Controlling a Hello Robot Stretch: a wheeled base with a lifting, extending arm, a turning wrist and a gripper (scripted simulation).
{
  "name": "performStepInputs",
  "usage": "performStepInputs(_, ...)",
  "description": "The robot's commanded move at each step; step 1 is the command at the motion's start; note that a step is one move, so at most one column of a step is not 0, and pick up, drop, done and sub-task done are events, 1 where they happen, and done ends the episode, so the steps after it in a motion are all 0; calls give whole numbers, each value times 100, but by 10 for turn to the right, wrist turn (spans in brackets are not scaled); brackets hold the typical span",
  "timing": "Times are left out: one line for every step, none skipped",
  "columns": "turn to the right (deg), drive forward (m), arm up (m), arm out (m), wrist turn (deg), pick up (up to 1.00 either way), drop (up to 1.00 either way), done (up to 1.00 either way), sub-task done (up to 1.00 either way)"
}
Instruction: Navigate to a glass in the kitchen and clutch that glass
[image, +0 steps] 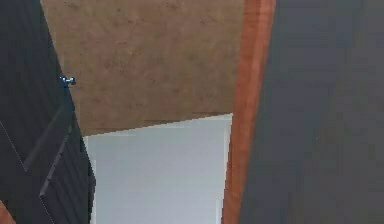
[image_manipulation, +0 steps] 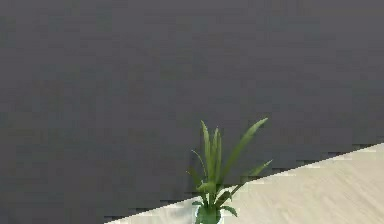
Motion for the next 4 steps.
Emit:
performStepInputs(0, 55, 0, 0, 0, 0, 0, 0, 0)
performStepInputs(-60, 0, 0, 0, 0, 0, 0, 0, 0)
performStepInputs(0, 75, 0, 0, 0, 0, 0, 0, 0)
performStepInputs(420, 0, 0, 0, 0, 0, 0, 0, 0)
